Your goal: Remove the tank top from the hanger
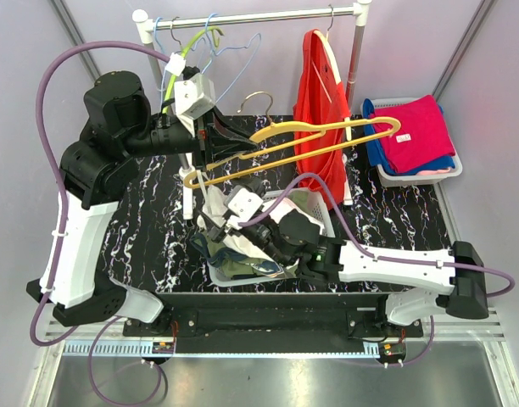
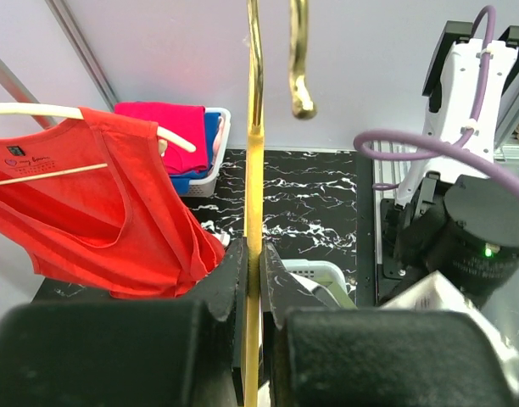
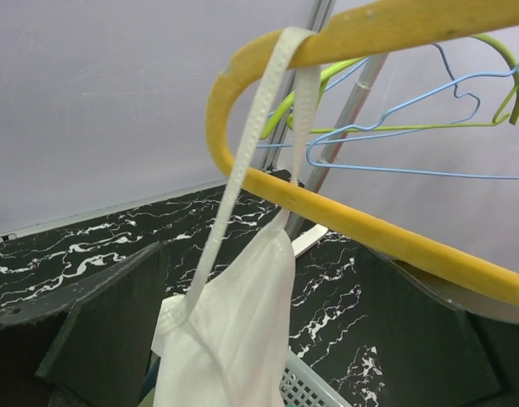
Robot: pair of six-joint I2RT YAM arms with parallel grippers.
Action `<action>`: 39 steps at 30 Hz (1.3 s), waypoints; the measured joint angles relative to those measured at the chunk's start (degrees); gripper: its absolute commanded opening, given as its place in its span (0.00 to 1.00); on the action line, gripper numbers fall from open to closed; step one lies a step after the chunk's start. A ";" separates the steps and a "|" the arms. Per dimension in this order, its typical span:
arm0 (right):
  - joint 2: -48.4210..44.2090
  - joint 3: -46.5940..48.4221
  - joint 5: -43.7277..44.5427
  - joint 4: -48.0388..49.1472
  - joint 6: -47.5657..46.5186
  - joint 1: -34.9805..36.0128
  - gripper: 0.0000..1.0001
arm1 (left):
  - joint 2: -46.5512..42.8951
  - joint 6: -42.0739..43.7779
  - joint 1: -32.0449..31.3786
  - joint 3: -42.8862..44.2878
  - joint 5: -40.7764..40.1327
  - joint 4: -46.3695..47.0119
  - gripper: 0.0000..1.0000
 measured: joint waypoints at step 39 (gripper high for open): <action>4.85 10.12 -5.03 -3.21 2.08 5.22 0.57 | -1.07 1.03 0.00 -5.84 -1.25 -0.20 0.00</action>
